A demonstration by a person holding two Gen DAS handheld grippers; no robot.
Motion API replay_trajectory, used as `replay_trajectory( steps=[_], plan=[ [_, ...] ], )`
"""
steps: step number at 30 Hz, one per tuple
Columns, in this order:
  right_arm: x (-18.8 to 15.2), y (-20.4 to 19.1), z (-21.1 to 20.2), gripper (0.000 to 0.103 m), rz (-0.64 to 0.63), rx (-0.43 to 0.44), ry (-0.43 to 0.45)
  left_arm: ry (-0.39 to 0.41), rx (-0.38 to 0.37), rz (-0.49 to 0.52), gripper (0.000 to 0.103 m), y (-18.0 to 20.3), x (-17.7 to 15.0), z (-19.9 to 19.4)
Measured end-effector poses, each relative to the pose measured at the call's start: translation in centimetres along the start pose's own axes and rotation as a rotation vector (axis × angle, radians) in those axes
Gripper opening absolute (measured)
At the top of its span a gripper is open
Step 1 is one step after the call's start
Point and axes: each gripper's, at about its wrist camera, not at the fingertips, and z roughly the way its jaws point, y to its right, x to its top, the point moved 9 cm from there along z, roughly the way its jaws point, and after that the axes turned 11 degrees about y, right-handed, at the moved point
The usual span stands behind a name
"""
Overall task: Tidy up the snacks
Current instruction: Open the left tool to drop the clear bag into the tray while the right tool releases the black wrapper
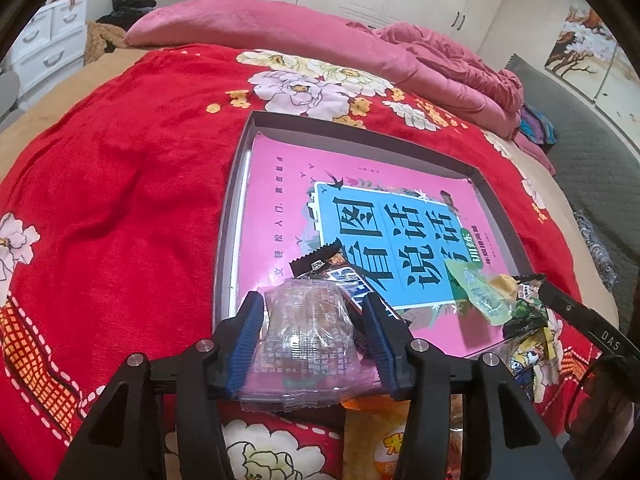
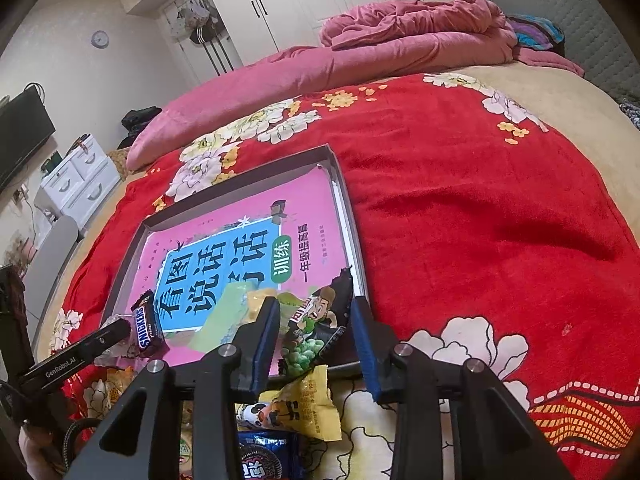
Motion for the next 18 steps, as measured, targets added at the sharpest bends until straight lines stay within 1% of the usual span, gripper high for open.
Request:
replay_trajectory(
  steps=[5,8,10,13,15,18],
  plan=[
    [0.3,-0.1,-0.2,0.037,-0.003,0.004,0.015,0.011,-0.004,-0.004,0.055,0.0,0.2,-0.3],
    [0.4,-0.1,-0.2,0.040,-0.007,0.006,0.018,0.020,-0.011,-0.014,0.056,-0.1,0.5,-0.5],
    [0.4,-0.1,-0.2,0.041,-0.005,0.008,0.018,0.030,-0.007,-0.016,0.060,-0.3,0.7,-0.8],
    [0.4,-0.1,-0.3,0.041,-0.004,0.007,0.020,0.037,-0.007,-0.032,0.060,-0.7,1.0,-1.0],
    [0.4,-0.1,-0.3,0.041,0.001,0.008,0.021,0.043,-0.020,-0.055,0.060,-1.0,1.2,-1.2],
    [0.5,0.0,-0.4,0.041,0.005,0.011,0.022,0.067,-0.023,-0.061,0.060,-1.2,1.6,-1.8]
  ],
)
